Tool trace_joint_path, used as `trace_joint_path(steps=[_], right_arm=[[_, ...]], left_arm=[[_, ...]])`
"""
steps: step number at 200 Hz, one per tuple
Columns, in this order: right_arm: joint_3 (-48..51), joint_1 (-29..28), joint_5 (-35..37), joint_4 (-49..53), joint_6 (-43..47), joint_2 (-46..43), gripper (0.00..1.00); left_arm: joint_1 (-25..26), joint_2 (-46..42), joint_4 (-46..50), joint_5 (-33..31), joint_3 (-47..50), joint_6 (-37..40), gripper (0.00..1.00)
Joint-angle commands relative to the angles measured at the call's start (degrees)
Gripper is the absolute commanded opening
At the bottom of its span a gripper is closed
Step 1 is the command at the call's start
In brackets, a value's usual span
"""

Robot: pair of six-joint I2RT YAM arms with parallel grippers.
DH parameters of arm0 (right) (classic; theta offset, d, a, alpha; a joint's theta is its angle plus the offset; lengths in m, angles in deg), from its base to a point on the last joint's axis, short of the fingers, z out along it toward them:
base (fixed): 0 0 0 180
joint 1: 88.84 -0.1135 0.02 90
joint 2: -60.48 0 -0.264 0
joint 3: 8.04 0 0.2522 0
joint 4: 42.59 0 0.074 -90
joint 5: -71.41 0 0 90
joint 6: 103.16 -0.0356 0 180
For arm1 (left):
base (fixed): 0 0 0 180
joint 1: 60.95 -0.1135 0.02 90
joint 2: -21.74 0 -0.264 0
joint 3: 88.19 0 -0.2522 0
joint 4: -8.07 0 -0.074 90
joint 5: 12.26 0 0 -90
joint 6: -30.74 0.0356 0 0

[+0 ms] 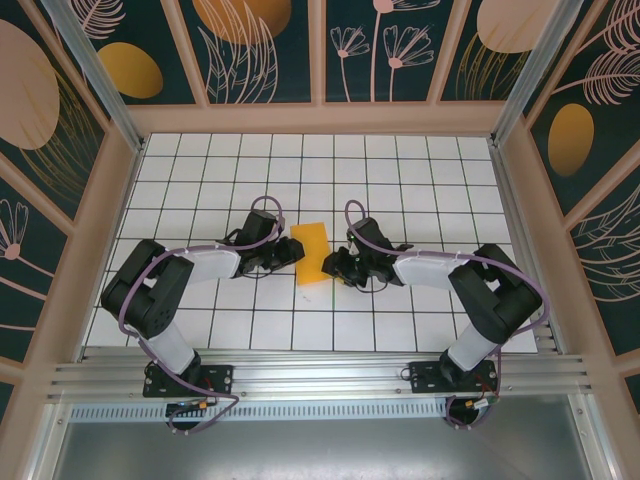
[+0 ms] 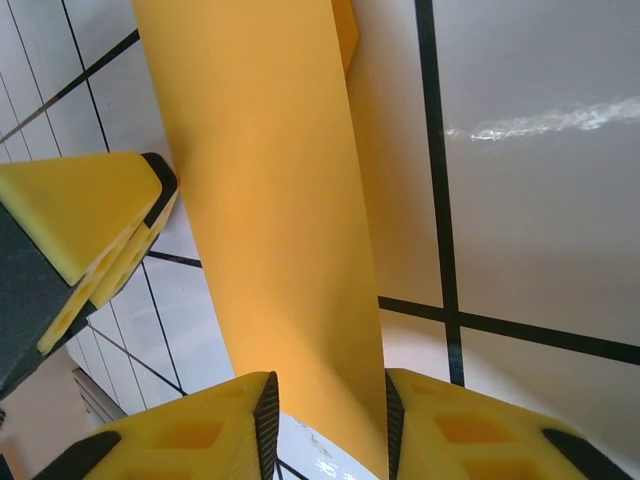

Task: Fold a paper plane with a square sheet of paper (pick it up from the middle)
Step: Third fold the triangle at the center of the table.

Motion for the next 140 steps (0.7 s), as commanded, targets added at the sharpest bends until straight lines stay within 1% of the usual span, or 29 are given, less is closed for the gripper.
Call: trace_joint_path(steps=[1, 21, 50, 100, 106, 140], right_arm=[[-1.5, -0.3, 1.4, 1.2, 0.2, -0.6, 0.25], [-1.8, -0.3, 2.7, 3.3, 0.5, -0.6, 0.2], [-2.0, -0.3, 3.2, 4.1, 0.9, -0.6, 0.21], [-2.3, -0.4, 3.6, 4.1, 0.4, -1.7, 0.22], [-2.3, -0.4, 3.8, 4.3, 0.3, -1.7, 0.21], [-3.2, -0.3, 4.7, 6.1, -0.5, -2.1, 0.2]], left_arm=[[0.0, -0.4, 0.8, -0.3, -1.5, 1.4, 0.3], [-0.3, -2.0, 0.8, -0.1, -2.5, 1.7, 0.3], [-1.6, -2.7, 0.0, 0.1, -3.6, 2.2, 0.3], [-2.5, 0.6, 0.5, 0.1, -6.1, 3.3, 0.27], [-2.6, 2.5, 0.5, -0.1, -6.4, 3.6, 0.26], [-2.9, 5.4, 1.4, -0.7, -7.6, 4.6, 0.24]])
